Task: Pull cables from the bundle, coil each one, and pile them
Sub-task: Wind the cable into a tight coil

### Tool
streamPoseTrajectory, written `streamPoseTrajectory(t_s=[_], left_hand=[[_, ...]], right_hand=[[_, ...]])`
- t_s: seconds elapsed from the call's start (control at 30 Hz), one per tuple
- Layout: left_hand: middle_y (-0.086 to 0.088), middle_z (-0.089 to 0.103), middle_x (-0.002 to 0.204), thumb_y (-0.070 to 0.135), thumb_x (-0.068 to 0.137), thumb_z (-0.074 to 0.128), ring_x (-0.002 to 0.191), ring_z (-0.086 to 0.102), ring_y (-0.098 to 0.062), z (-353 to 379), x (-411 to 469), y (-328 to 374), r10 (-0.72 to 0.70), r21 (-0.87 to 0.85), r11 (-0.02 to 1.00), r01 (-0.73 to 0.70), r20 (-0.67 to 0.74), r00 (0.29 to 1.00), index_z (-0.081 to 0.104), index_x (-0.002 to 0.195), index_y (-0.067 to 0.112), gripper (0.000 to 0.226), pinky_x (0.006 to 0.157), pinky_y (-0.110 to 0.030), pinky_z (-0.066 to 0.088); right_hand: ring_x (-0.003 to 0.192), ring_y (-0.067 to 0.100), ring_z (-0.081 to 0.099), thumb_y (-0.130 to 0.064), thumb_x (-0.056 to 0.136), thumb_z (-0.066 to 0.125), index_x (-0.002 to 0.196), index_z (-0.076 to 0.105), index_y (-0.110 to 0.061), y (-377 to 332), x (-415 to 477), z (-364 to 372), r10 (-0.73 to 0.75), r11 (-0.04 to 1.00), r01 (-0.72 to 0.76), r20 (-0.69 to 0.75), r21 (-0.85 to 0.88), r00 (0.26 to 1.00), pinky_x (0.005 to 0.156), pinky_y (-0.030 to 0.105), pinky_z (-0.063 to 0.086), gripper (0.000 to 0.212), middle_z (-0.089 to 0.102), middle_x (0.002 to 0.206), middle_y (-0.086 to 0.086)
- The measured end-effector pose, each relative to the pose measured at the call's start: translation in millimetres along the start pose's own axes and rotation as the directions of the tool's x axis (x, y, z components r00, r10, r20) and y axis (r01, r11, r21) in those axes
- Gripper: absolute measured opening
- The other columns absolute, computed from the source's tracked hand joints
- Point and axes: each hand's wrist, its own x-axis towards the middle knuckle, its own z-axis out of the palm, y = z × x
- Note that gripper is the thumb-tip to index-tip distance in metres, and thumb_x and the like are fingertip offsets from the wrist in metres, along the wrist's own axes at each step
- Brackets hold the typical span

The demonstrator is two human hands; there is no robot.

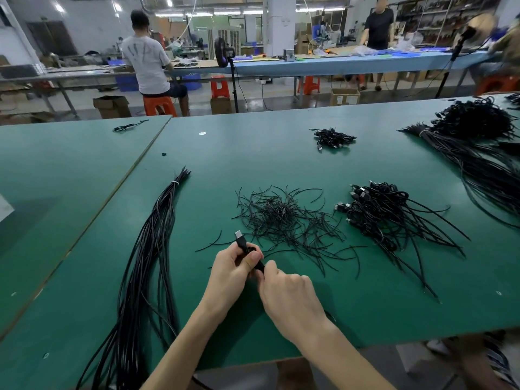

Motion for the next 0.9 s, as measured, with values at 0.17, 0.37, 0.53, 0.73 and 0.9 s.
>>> streamPoseTrajectory(t_s=[0.17,0.37,0.53,0.73,0.9], left_hand=[[-0.005,0.069,0.089,0.004,0.099,0.063,0.078,0.063,-0.011,-1.1,0.7,-1.2,0.023,0.044,0.999,-0.023,-0.011,1.000,0.070,0.093,0.011,0.011,0.076,-0.025,0.048],[-0.001,0.069,0.080,0.004,0.101,0.059,0.071,0.060,-0.018,-2.2,0.4,-0.5,0.013,-0.031,0.999,-0.012,0.042,0.999,0.070,0.087,0.012,0.020,0.067,-0.033,0.049],[-0.003,0.068,0.079,0.007,0.103,0.057,0.070,0.057,-0.018,-2.1,1.5,-3.7,-0.065,-0.120,0.990,0.074,0.078,0.995,0.071,0.087,0.010,0.022,0.066,-0.033,0.048],[0.005,0.067,0.079,0.040,0.099,0.060,0.065,0.052,-0.013,-2.2,2.4,-1.2,-0.043,-0.060,0.997,0.054,0.167,0.985,0.077,0.094,0.026,0.022,0.058,-0.025,0.045],[-0.001,0.070,0.079,0.047,0.098,0.061,0.069,0.054,-0.018,-3.1,12.7,8.9,-0.019,-0.002,1.000,0.020,0.190,0.982,0.075,0.108,0.025,0.028,0.060,-0.028,0.043]], right_hand=[[0.039,0.020,0.036,-0.032,0.110,0.037,0.088,0.052,-0.019,10.1,0.1,0.6,-0.171,0.983,0.176,0.111,-0.041,0.979,0.041,0.030,0.019,0.029,0.041,0.063,-0.004],[0.033,0.013,0.047,-0.032,0.107,0.045,0.080,0.046,-0.023,5.9,-1.6,-2.7,-0.084,0.995,0.079,0.076,0.067,0.994,0.040,0.027,0.022,0.028,0.050,0.051,-0.010],[0.037,0.015,0.044,-0.037,0.108,0.025,0.082,0.036,-0.025,7.8,-2.1,0.3,-0.063,0.984,0.051,0.065,0.173,0.996,0.044,0.029,0.026,0.030,0.053,0.054,-0.008],[0.045,0.015,0.040,-0.042,0.109,0.012,0.085,0.036,-0.025,13.3,0.9,6.7,-0.006,0.944,-0.032,0.113,0.328,0.994,0.054,0.031,0.032,0.038,0.043,0.059,-0.012],[0.047,0.008,0.040,-0.040,0.111,0.023,0.075,0.040,-0.026,24.9,6.7,6.3,0.223,0.654,-0.280,0.174,0.703,0.959,0.053,0.026,0.032,0.042,0.044,0.057,-0.011]])
